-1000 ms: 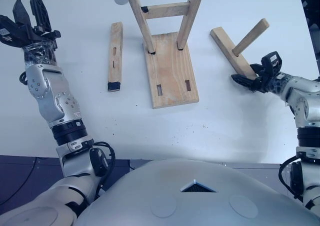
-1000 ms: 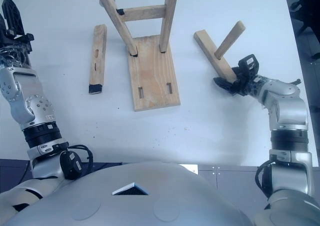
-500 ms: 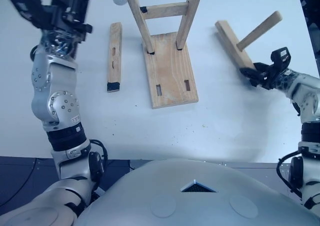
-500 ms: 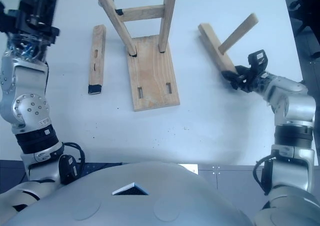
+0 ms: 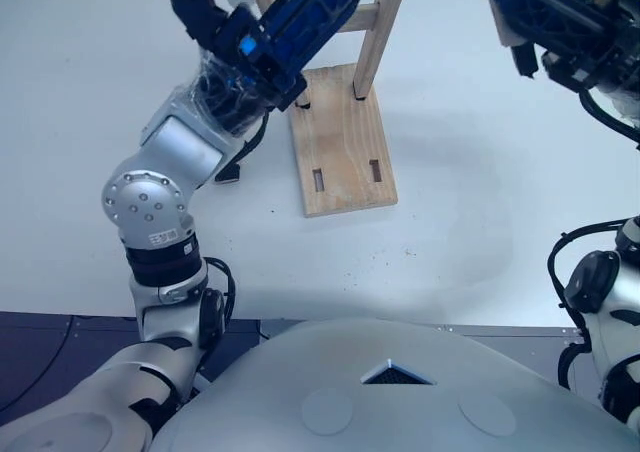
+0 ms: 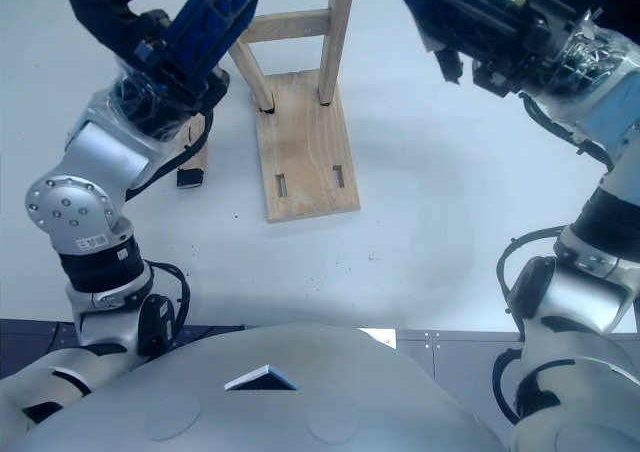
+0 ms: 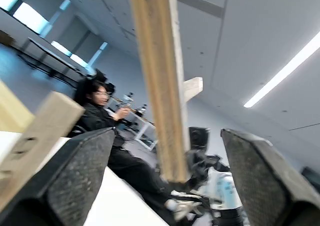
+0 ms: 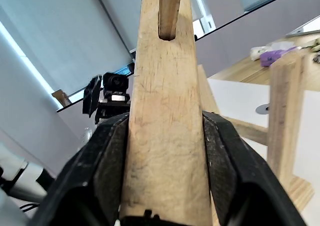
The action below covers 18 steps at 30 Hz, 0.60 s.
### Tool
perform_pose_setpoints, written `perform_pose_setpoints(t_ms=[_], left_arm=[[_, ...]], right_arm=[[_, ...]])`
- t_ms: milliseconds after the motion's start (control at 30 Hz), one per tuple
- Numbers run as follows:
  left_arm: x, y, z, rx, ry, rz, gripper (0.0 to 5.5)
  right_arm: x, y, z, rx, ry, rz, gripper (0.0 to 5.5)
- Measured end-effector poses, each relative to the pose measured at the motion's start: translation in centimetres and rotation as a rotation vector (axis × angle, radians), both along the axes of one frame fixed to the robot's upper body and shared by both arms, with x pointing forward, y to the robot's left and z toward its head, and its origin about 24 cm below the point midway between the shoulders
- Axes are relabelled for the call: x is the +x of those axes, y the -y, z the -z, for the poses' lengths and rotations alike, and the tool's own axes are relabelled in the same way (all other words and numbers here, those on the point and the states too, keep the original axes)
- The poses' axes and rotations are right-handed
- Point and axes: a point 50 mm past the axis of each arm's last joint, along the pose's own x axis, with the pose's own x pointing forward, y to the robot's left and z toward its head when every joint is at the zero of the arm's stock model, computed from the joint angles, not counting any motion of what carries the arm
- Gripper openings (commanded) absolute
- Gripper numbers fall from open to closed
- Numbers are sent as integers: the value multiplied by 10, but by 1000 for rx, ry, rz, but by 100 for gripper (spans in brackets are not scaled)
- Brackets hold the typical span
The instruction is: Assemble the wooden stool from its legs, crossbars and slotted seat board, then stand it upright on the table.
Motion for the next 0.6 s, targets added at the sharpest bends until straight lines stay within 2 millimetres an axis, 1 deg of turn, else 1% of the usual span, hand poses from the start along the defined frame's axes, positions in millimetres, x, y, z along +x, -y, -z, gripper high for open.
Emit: perform_pose_setpoints(t_ms=[100, 333, 467, 600], left_arm=[[1, 9, -7, -32, -4, 51, 386], [2, 20, -9, -28, -22, 92, 386], [4, 21, -5, -20, -47, 103, 330], [4, 21, -5, -24, -36, 114, 280]], right_arm=[[-4, -14, 4, -25, -11, -82, 203], [-11, -29, 11, -26, -42, -204, 203], [-15, -30, 13, -24, -46, -216, 203], [-15, -30, 14, -24, -48, -215, 203]])
